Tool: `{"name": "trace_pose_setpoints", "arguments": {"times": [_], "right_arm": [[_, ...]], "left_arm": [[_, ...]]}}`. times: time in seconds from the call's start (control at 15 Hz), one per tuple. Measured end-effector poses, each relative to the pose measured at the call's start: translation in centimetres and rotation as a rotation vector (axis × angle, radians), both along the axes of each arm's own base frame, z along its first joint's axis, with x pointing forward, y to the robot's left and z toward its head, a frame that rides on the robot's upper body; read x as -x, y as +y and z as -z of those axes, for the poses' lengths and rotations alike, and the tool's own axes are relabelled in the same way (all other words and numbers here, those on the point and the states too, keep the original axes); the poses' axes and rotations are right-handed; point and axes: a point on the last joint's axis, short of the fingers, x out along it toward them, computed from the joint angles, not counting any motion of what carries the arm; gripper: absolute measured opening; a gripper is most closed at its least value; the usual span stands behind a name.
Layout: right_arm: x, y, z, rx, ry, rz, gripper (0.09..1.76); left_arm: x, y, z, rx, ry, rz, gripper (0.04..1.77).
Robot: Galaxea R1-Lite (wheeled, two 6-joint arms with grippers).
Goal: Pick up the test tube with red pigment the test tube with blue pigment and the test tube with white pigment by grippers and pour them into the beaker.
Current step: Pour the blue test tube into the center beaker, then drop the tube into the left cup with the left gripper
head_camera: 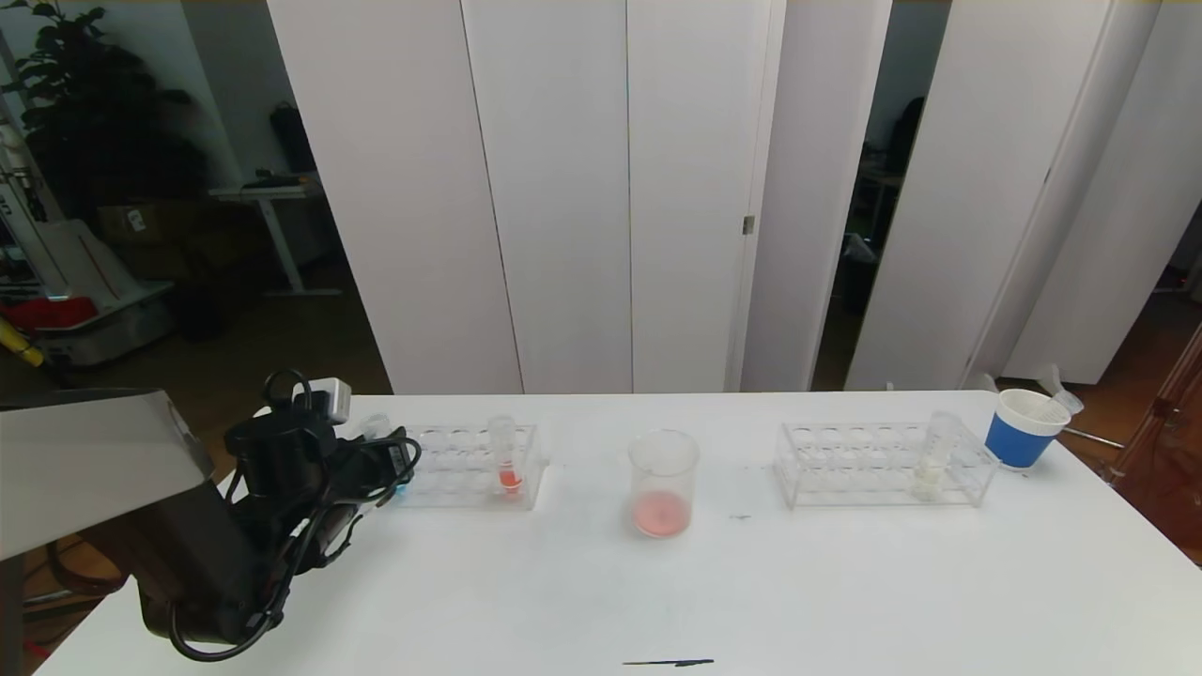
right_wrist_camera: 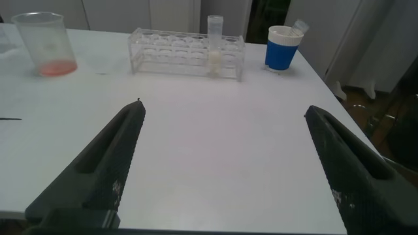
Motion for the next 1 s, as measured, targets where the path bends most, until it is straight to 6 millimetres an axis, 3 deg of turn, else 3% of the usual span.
{"name": "trace_pose_setpoints", "arguments": {"times": [0.6, 1.0], "right_arm": [[0.0, 0.0, 0.0, 0.0, 0.0, 0.0, 1.75], [0.0, 0.0, 0.0, 0.0, 0.0, 0.0, 1.75]], "left_arm": [[0.8, 0.0, -3.6, -0.001, -0.098, 0.019, 0.57], [1.8, -0.2, -9.4, -0.01, -0.201, 0.1, 0.57]]}}
